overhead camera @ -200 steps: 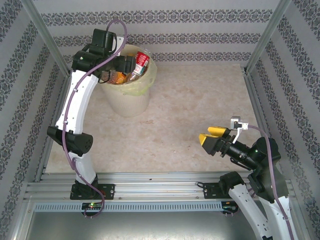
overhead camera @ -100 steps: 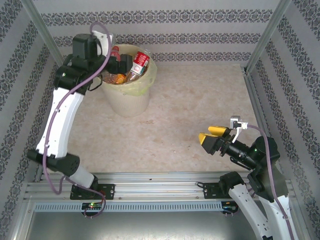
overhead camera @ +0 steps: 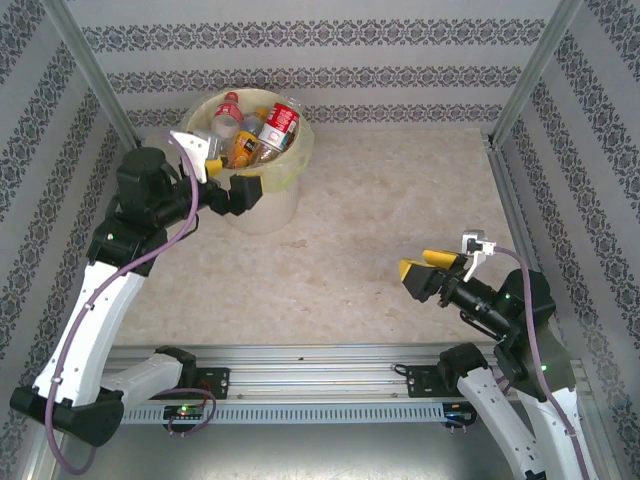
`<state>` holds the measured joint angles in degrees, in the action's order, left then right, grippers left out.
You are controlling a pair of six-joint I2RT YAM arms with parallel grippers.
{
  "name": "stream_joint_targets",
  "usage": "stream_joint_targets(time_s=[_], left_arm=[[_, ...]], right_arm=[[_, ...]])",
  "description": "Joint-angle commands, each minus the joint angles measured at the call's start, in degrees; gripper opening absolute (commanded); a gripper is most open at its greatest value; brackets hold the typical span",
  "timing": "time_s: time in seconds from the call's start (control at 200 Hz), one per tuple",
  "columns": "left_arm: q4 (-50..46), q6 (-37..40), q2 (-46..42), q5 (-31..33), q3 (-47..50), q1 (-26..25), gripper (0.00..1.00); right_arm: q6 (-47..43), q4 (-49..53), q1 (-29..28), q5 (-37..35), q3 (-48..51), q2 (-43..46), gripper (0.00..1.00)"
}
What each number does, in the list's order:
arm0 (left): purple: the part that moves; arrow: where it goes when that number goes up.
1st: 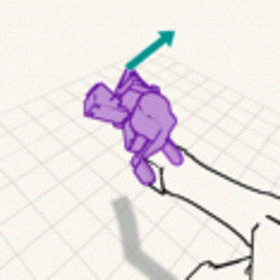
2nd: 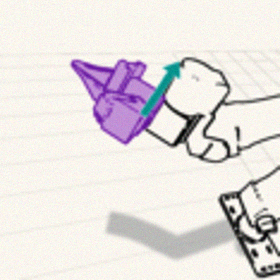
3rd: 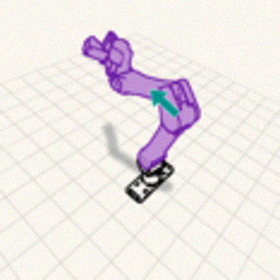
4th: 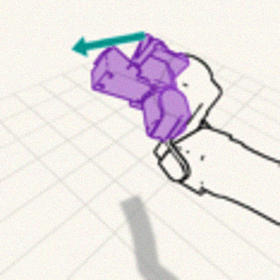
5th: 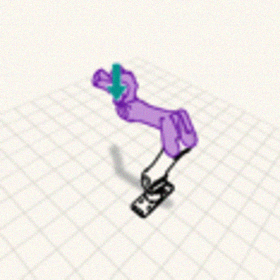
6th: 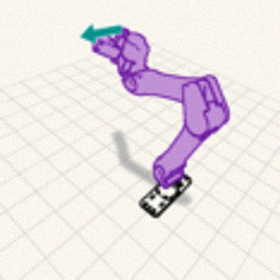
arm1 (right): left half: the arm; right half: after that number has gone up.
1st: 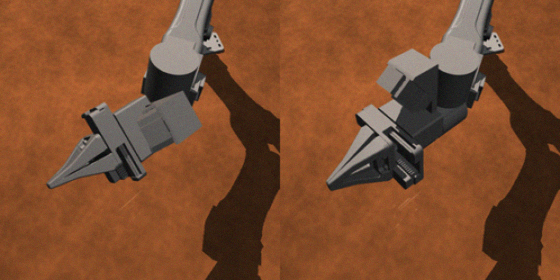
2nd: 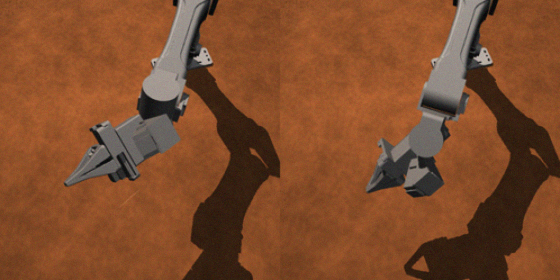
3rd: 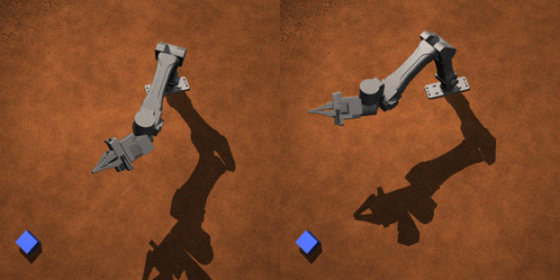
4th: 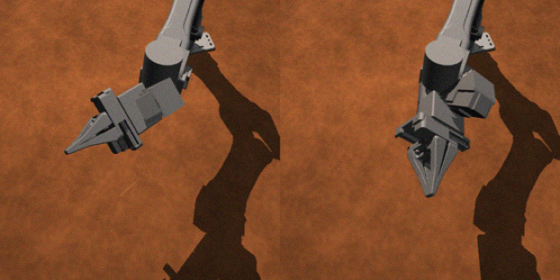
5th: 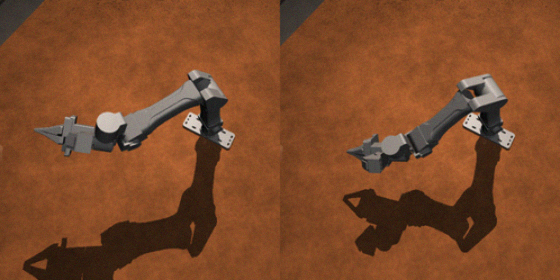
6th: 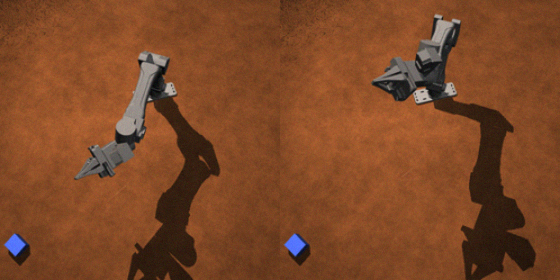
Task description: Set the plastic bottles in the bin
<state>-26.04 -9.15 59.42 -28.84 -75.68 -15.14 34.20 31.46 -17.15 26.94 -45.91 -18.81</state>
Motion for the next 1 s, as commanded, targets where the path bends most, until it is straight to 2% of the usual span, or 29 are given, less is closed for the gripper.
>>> stream_joint_targets(time_s=[0.0, 0.1, 0.42, 0.535, 0.674, 0.844, 0.999], left_arm=[[4.45, -3.59, -2.99, -7.56, 3.86, -1.35, 1.0], [4.41, -3.76, -4.64, -6.7, 8.33, -5.2, 1.0], [6.15, -1.08, -1.81, 9.95, 15.29, -22.14, 1.0], [6.34, 0.33, 1.47, 17.15, 16.64, -26.88, 1.0], [8.43, -0.05, 3.69, 24.22, 19.68, -28.59, 1.0], [14.15, -1.85, 1.63, 34.06, 26.96, -28.46, 1.0], [13.36, -0.83, -0.28, 41.89, 31.44, -26.83, 1.0]], right_arm=[[-2.17, 1.06, -0.66, -4.66, -1.03, -0.6, 0.98], [-2.73, 1.14, -0.65, -5.96, -0.77, -1.3, 0.98], [-4.37, 1.68, -0.63, -9.82, 0.47, -2.5, 0.98], [-6.03, 3.84, -0.65, -14.47, 0.69, -3.31, 0.98], [-6.93, 5.51, -0.64, -17.83, 1.6, -2.65, 0.98], [-6.68, 5.6, -0.55, -19.66, 4.0, -1.7, 0.98], [-5.81, 4.27, -0.56, -21.91, 6.67, -0.15, 0.98]])
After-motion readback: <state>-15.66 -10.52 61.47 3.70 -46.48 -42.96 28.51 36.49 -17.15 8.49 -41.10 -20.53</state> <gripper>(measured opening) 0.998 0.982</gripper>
